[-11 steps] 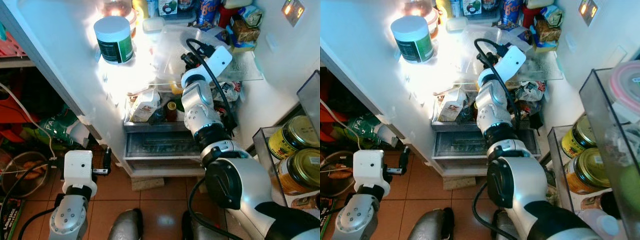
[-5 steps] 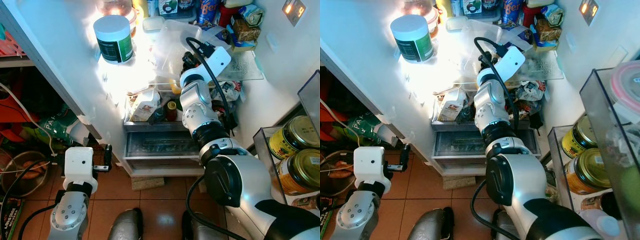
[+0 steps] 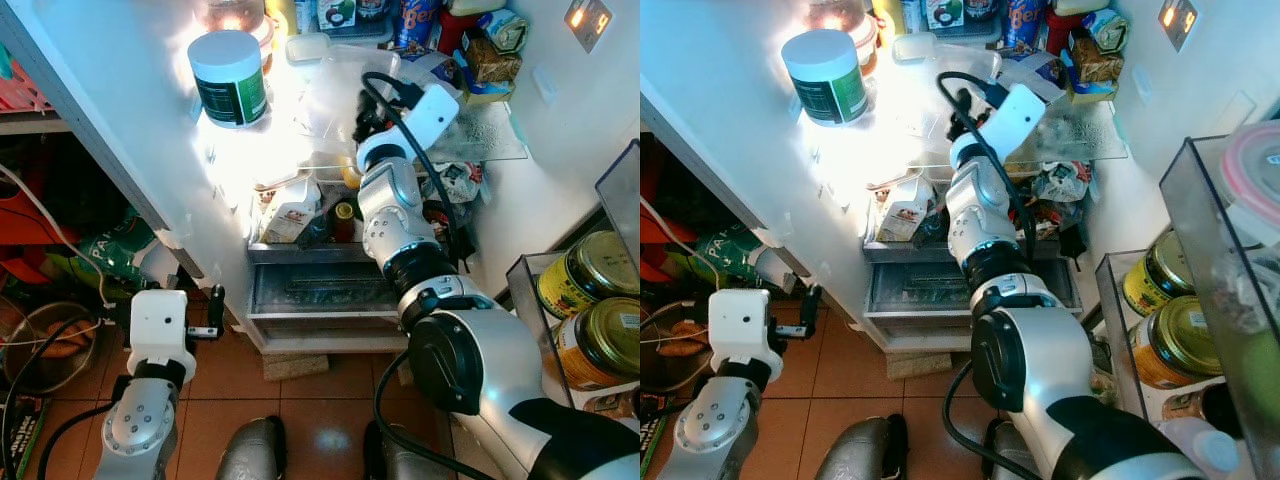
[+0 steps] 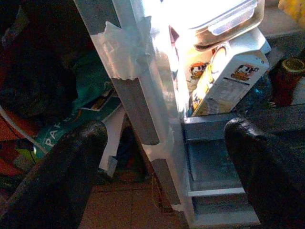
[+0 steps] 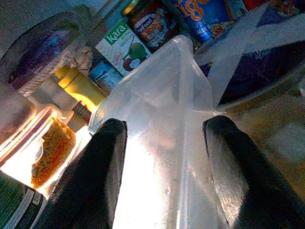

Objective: Restocking fridge

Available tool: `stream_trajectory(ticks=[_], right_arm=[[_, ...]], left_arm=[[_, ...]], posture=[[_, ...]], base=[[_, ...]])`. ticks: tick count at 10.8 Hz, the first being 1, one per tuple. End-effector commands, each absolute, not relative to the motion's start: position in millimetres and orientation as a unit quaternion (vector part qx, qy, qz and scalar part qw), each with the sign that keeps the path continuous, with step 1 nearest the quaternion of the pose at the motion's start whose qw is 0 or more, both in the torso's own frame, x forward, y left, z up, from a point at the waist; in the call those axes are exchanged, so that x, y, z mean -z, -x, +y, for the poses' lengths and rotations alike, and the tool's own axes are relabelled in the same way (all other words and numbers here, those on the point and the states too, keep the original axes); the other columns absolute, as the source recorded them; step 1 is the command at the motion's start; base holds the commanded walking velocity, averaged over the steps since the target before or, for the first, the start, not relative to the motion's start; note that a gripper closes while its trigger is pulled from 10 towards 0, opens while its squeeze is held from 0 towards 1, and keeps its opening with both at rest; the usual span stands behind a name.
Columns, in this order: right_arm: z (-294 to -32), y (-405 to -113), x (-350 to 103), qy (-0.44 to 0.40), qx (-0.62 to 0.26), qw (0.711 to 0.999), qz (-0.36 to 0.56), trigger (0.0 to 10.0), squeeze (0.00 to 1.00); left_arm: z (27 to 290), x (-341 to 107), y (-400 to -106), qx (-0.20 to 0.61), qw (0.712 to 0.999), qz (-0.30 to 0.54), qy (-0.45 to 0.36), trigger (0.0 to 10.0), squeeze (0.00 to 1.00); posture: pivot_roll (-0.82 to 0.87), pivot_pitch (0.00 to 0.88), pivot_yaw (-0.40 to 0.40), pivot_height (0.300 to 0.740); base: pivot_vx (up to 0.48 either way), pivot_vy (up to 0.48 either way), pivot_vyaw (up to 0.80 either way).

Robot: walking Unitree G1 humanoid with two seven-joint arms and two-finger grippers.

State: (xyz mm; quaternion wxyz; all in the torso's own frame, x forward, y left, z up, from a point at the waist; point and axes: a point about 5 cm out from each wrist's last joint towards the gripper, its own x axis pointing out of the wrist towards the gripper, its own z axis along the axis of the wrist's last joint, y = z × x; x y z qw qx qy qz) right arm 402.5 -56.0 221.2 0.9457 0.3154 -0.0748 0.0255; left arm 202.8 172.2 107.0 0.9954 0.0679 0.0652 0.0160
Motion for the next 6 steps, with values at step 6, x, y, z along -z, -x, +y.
stream_trajectory(ticks=[6], right_arm=[[-64,-398,-222,-0.243,-0.043,0.961,-0.127,10.0,1.0]], left_arm=[[179,-101,-204,-0.019,0.994,0.077,-0.082,10.0,0.0]], posture=[[0.16,0.19,0.083,0.74]], base=[[0.0,0.0,0.0]])
